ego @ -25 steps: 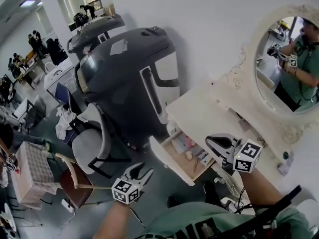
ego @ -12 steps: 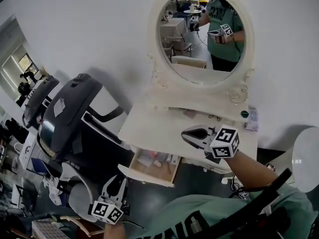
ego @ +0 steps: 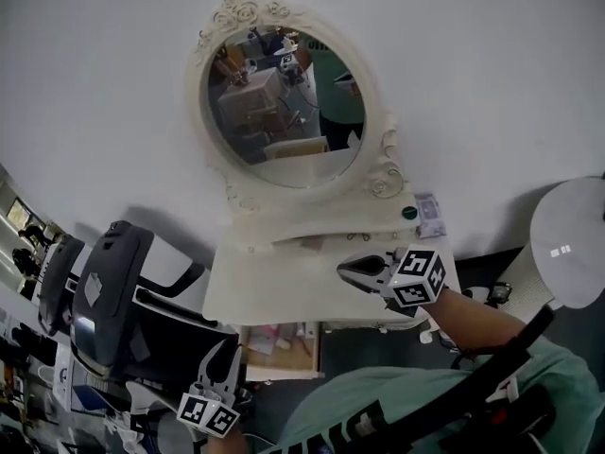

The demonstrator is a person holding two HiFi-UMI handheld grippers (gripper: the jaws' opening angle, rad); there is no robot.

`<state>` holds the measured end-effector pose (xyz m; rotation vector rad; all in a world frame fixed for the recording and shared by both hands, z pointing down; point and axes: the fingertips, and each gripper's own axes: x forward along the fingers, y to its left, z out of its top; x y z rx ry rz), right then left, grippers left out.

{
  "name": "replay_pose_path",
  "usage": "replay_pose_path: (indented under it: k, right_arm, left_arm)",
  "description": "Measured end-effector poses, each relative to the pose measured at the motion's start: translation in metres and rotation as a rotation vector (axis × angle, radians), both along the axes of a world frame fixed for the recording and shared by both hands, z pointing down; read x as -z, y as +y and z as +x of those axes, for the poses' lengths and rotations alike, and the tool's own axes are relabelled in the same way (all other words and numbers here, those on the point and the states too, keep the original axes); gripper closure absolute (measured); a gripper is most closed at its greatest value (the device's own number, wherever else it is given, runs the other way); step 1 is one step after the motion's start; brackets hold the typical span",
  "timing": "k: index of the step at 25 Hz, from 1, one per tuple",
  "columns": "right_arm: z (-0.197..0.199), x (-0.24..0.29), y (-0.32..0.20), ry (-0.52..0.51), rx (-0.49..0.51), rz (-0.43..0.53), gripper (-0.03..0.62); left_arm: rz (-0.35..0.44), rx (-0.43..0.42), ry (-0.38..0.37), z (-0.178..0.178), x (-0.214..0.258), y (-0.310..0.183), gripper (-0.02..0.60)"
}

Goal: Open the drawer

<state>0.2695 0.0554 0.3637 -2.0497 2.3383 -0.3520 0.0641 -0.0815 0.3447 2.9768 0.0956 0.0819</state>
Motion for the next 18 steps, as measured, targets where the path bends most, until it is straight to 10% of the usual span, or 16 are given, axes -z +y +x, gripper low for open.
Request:
replay_pose_path:
  k: [12, 18]
  right_arm:
    - [-0.076, -0.004, -0.014, -0.074, -0.408, 0.046, 0.583]
    - [-0.092, 0.007, -0.003, -0.004, -0.466, 0.005, 0.583]
  left_arm:
    - [-0.040, -0.383, 0.048, -0.011, -0.003, -0.066, 0.460]
    - [-0.042, -0.398, 0.101, -0.016, 0.011, -0.071, 0.460]
